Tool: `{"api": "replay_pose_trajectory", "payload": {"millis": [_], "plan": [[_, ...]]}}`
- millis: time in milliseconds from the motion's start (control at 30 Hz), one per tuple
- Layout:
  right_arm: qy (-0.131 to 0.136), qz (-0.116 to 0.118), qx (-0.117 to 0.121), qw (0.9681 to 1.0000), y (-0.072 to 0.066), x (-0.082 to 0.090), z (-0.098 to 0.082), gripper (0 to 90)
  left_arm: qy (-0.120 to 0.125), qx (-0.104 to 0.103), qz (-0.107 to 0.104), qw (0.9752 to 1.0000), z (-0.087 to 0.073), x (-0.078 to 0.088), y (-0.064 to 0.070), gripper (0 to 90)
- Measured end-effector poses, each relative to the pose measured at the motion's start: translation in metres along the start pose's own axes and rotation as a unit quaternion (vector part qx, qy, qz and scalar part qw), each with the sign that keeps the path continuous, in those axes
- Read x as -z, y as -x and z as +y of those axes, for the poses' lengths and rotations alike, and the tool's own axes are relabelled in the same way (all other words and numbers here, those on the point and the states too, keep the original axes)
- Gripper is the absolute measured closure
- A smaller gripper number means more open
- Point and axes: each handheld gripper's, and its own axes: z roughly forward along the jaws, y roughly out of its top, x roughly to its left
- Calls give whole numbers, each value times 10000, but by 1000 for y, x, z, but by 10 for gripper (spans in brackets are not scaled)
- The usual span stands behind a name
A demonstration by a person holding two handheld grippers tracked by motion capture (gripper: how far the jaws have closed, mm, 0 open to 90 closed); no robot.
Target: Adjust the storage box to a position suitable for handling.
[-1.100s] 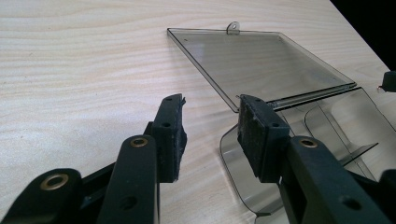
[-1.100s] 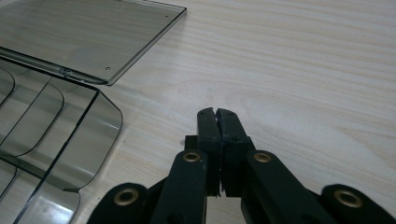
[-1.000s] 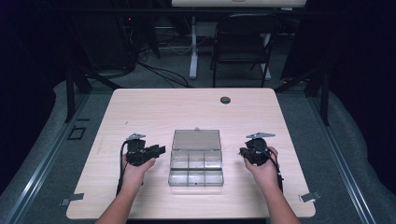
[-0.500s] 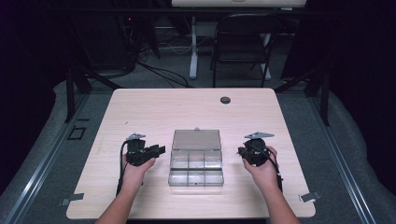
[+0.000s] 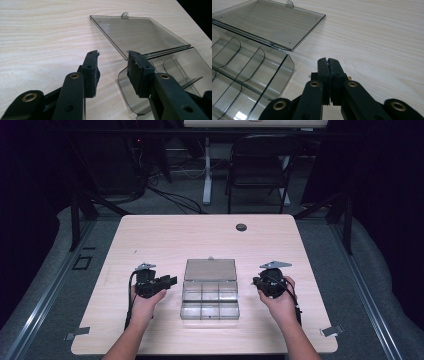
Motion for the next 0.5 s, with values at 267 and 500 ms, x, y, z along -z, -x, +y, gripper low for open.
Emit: {"api": "replay_pose_trajectory", "payload": {"millis": [267,500], "plan": [[85,44,44,9999,-2,7,5,892,11,5,2,10000,0,1,0,609],[46,61,143,9999,-6,9,10,892,25,5,19,10000,0,0,0,609]]}}
